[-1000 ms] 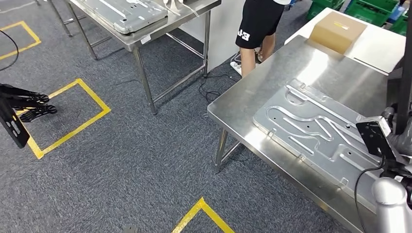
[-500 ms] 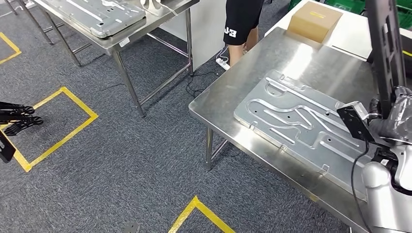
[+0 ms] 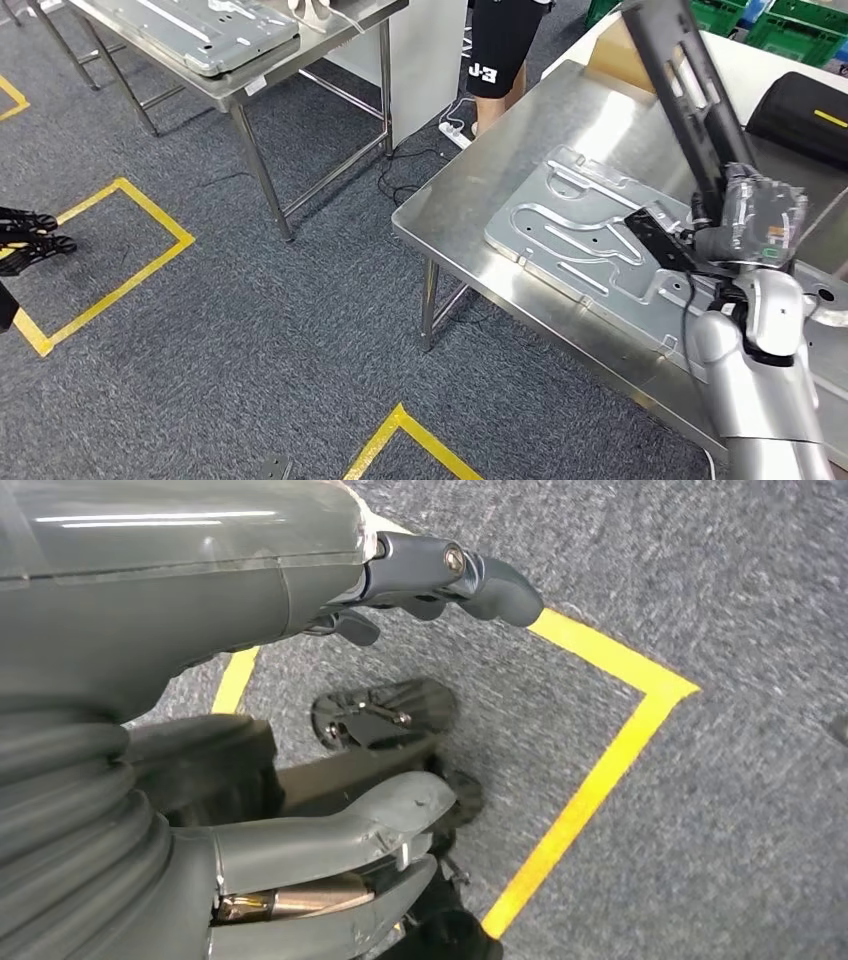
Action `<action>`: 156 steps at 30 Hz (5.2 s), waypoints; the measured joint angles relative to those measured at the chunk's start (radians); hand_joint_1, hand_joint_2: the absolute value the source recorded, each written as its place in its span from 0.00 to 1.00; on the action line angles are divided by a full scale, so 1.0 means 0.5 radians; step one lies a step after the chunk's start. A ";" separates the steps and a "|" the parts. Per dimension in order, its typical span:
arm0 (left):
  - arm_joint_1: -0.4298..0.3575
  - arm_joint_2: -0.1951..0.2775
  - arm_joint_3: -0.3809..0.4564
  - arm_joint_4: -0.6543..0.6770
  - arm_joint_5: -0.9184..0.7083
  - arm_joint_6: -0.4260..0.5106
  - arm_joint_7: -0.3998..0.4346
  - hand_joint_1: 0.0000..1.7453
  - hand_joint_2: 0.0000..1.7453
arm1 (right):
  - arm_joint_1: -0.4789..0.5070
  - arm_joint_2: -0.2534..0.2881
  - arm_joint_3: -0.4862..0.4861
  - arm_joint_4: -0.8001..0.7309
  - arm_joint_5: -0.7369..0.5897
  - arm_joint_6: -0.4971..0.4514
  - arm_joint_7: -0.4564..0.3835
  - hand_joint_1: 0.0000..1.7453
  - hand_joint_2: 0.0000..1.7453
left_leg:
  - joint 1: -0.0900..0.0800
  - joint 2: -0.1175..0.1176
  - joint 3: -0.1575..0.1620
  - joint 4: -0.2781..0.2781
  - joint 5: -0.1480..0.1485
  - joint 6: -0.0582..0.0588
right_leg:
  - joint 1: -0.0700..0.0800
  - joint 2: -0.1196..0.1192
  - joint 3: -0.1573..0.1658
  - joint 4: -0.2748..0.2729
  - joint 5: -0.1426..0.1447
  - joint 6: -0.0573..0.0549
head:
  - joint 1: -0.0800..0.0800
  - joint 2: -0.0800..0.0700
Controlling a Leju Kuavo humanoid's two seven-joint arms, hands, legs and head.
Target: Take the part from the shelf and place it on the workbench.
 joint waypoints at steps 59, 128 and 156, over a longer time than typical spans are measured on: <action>-0.002 -0.023 -0.027 0.000 -0.011 0.012 0.031 0.00 1.00 | -0.099 0.200 0.247 0.216 0.109 0.052 0.098 1.00 1.00 | 0.011 -0.151 -0.020 0.026 -0.006 -0.049 | -0.001 0.281 -0.009 -0.061 0.073 -0.036 | 0.007 0.000; -0.021 0.002 -0.128 0.000 -0.064 -0.056 -0.086 0.00 1.00 | -0.519 0.080 0.382 1.325 0.140 0.189 -0.057 1.00 1.00 | -0.002 -0.006 -0.024 -0.035 0.050 -0.005 | 0.015 -0.001 -0.151 0.358 -0.201 -0.020 | 0.007 0.000; -0.013 0.036 -0.188 0.000 -0.085 -0.083 -0.119 0.00 1.00 | -0.878 0.030 0.403 1.891 0.264 0.442 -0.045 0.25 0.25 | 0.004 -0.002 -0.014 -0.010 0.030 -0.015 | 0.015 -0.010 -0.024 0.068 -0.045 -0.017 | 0.006 0.000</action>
